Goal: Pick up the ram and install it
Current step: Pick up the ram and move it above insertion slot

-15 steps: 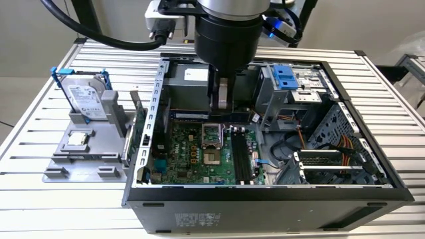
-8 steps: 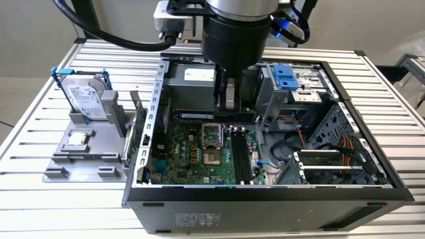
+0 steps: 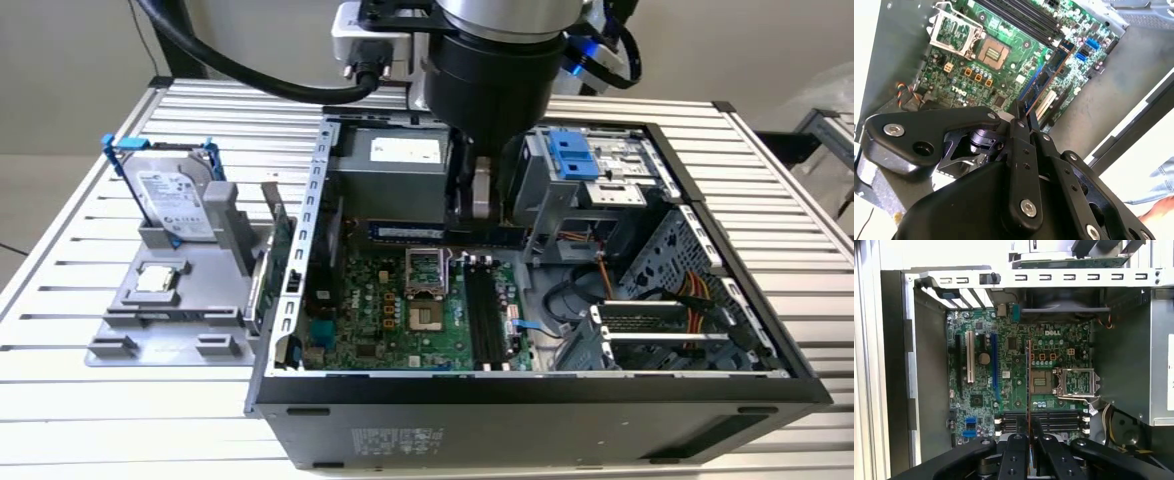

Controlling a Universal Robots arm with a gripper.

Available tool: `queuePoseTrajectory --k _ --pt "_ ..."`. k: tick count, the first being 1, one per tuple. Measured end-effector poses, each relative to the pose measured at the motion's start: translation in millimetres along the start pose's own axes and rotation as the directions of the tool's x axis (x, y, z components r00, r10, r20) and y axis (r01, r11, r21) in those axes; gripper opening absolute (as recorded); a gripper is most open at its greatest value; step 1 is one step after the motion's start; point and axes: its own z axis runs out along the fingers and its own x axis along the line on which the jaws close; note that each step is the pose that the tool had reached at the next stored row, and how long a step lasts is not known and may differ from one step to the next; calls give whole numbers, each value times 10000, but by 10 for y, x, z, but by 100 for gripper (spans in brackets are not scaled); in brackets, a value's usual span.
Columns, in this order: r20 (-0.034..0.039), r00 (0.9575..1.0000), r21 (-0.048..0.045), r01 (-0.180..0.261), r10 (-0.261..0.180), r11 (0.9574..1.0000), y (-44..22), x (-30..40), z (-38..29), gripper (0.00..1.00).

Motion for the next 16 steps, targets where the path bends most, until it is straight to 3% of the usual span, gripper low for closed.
queuePoseTrajectory --k 16 --pt "-1 10000 0 -1 1 10000 -181 -34 -3 0"
